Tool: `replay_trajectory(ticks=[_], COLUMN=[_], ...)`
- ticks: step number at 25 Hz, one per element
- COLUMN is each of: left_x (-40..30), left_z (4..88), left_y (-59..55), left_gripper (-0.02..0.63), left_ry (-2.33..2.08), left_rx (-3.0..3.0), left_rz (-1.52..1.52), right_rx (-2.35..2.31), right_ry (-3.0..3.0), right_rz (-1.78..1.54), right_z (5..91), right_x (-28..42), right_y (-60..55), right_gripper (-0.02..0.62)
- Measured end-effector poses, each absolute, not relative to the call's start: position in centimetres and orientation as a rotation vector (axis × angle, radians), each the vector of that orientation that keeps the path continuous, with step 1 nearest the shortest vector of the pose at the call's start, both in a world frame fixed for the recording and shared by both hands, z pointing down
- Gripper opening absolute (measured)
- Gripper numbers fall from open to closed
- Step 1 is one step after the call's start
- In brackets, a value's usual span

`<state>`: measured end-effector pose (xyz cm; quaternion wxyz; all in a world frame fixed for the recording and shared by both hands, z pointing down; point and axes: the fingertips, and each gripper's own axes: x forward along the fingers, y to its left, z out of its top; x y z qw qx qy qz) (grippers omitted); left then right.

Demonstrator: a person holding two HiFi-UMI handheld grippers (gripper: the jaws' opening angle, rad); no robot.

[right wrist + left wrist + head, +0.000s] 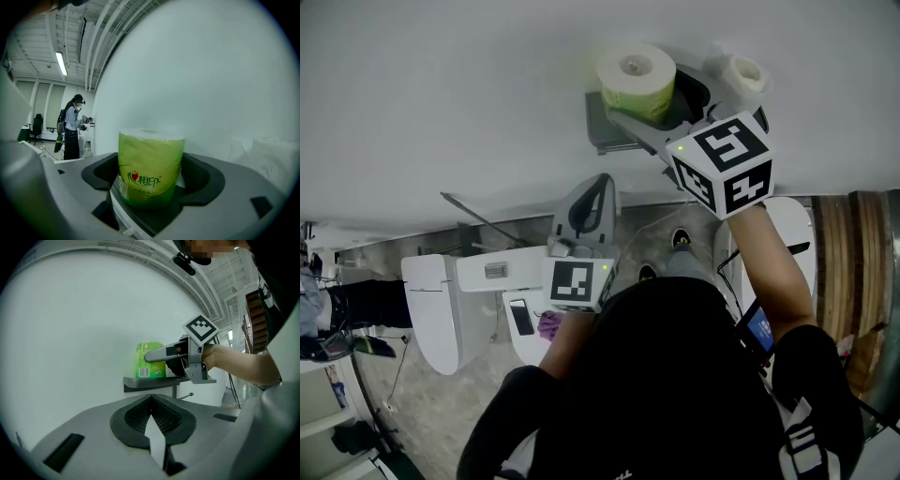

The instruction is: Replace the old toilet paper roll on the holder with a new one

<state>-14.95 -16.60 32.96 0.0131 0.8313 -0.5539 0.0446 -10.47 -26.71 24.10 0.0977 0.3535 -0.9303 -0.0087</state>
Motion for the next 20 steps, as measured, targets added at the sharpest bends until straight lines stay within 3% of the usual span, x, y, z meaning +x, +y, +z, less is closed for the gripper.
replay_trajectory(ticks=[12,20], left_x=[-14.8,-13.3], left_z=[33.5,33.4], left_y=[-16.4,-16.4], left_gripper=[0.022,0.021], left_ry=[-1.681,-1.624], left_rx=[2.626,2.652], left_rz=[0.129,0.124], right_rx=[1.114,1.374], right_ry=[-2.849,-2.835], right_rz=[-0.312,-0.558], right_z=[18.5,9.9], right_x=[-10.3,-2.7], right_y=[-24.5,-23.4], right_gripper=[0.399,0.399])
